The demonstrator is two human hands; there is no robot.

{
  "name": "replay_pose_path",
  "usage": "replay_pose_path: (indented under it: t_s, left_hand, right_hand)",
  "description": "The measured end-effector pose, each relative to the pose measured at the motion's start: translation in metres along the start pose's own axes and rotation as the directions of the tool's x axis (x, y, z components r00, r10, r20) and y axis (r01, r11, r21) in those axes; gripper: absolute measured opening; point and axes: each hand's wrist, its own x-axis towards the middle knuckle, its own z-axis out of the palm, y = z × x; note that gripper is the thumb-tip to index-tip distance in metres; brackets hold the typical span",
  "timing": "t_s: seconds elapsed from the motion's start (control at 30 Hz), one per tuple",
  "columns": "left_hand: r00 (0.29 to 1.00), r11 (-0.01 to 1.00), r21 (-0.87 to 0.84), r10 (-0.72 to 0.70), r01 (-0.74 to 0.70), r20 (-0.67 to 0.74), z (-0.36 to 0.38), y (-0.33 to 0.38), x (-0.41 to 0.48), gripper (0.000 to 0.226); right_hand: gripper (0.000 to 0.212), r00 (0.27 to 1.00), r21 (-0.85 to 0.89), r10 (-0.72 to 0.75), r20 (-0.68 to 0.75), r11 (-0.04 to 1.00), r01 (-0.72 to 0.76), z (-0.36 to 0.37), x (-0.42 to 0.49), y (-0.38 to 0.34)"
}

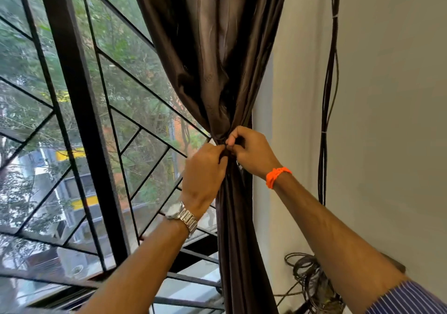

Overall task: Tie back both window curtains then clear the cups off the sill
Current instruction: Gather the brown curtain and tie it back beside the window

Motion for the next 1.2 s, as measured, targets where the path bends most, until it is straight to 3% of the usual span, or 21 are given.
replay_pose_path:
  t_s: [0.13, 0.3, 0.4, 0.53, 0.6, 0.7, 0.8, 0.9, 1.03, 1.2]
  left_hand:
    - [0.986, 0.984, 0.1, 0.157, -0.15, -0.06, 0.01, -0.007, -0.011, 0.03]
    - [0.979, 0.961, 0.19, 0.189, -0.201, 0.078, 0.011, -0.004, -0.009, 0.021]
    - [0.98, 0.974, 0.159, 0.139, -0.161, 0.141, 0.009, -0.001, -0.002, 0.004]
    - [0.974, 0.999, 0.035, -0.028, 0.021, 0.227, 0.003, -0.005, 0.017, 0.009]
    - [0.928, 0.994, 0.012, -0.109, 0.112, 0.355, -0.002, -0.002, 0.03, 0.016]
    - [0.767, 0.968, 0.009, -0.204, 0.25, 0.608, -0.011, 0.005, 0.053, 0.026]
    - [0.622, 0.924, -0.037, -0.226, 0.381, 0.75, -0.014, 0.007, 0.07, 0.026]
    - [0.581, 0.845, -0.139, -0.226, 0.516, 0.782, -0.015, 0.005, 0.074, 0.011]
    - [0.545, 0.77, -0.185, -0.239, 0.611, 0.804, -0.016, 0.001, 0.072, 0.011]
    - [0.522, 0.724, -0.23, -0.205, 0.65, 0.828, -0.021, -0.002, 0.072, 0.019]
  right_hand:
    - [0.016, 0.997, -0.02, 0.067, -0.042, 0.997, -0.068, 0.001, 0.005, -0.006]
    - [0.014, 0.987, 0.03, 0.135, -0.088, 0.991, -0.133, 0.002, -0.001, -0.005]
    - [0.028, 0.997, -0.032, 0.07, -0.022, 0.997, -0.07, -0.001, -0.009, 0.0]
    - [0.055, 0.989, -0.184, -0.033, 0.144, 0.981, 0.059, -0.004, -0.019, 0.006]
    - [0.061, 0.987, -0.251, -0.043, 0.157, 0.965, 0.082, -0.002, -0.019, 0.007]
    - [0.055, 0.987, -0.197, -0.017, 0.16, 0.979, 0.049, -0.003, -0.014, 0.007]
    - [0.05, 0.985, -0.147, -0.004, 0.172, 0.989, 0.03, -0.003, -0.014, 0.006]
    - [0.049, 0.996, -0.151, -0.072, 0.043, 0.985, 0.078, 0.009, -0.026, 0.013]
    - [0.031, 0.962, -0.057, -0.152, -0.226, 0.988, 0.142, 0.021, -0.039, 0.015]
    - [0.019, 0.87, -0.422, -0.31, -0.383, 0.897, 0.134, 0.027, -0.046, 0.017]
